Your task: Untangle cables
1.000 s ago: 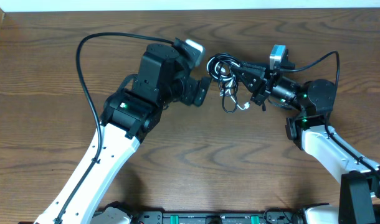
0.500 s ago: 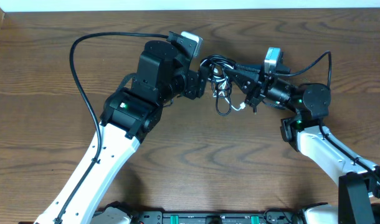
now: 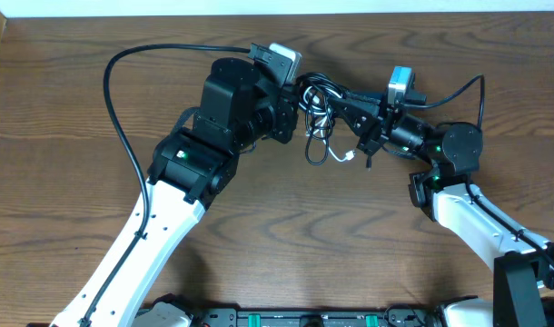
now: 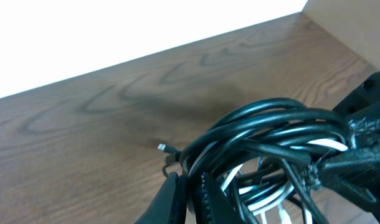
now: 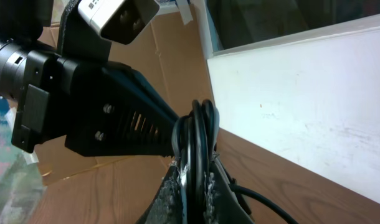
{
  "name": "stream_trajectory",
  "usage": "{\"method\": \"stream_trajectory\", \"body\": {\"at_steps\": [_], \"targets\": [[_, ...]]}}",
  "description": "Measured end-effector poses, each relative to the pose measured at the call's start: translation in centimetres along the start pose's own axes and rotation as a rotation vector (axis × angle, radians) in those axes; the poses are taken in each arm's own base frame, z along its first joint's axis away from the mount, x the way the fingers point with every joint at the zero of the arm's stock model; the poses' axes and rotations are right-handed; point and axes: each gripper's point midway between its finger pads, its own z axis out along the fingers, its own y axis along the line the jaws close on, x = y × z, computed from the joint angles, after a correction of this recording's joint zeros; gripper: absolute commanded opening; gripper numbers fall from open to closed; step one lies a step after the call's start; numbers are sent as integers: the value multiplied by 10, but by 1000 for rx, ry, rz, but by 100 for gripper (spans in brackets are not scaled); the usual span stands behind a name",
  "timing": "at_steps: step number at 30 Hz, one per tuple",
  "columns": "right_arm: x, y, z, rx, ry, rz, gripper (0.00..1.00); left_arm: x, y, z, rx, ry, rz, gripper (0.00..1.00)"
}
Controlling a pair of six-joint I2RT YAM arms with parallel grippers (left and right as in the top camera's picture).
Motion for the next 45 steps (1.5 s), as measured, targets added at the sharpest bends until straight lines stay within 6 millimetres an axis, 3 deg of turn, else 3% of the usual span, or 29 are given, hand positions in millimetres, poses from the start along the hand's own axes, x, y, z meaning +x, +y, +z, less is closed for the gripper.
{"method": "stream_trajectory", "body": {"at_steps": [9, 13, 16, 18, 20, 22, 23, 32, 33, 40, 45], "targets": [[0, 0, 0, 1, 0, 0, 1, -4, -3, 0, 21, -18, 8, 9], [1, 0, 0, -3, 4, 2, 1, -6, -10, -1, 73, -21, 6, 38], [1, 1, 0, -8, 7, 3, 1, -7, -18, -2, 122, -26, 16, 45], [1, 2, 0, -11, 5, -1, 1, -7, -21, -2, 139, -24, 23, 44], [-1, 4, 0, -16, -1, -7, 1, -7, -22, -2, 145, -24, 23, 37], [-2, 6, 1, -23, -5, -12, 1, -7, -21, -2, 143, -24, 23, 14], [-2, 7, 2, -26, -6, -15, 1, -7, -21, -2, 142, -24, 27, 7], [-3, 6, 2, -19, -10, -7, 1, -6, -19, -3, 138, -23, 22, 7], [-3, 6, 2, -20, -10, -7, 3, -6, -19, -3, 138, -23, 23, 8], [1, 9, 2, -40, 8, 8, 57, -6, -24, -3, 160, -30, 137, 7], [0, 3, -4, -30, 13, 9, 64, -6, -27, -3, 169, -47, 338, 7]]}}
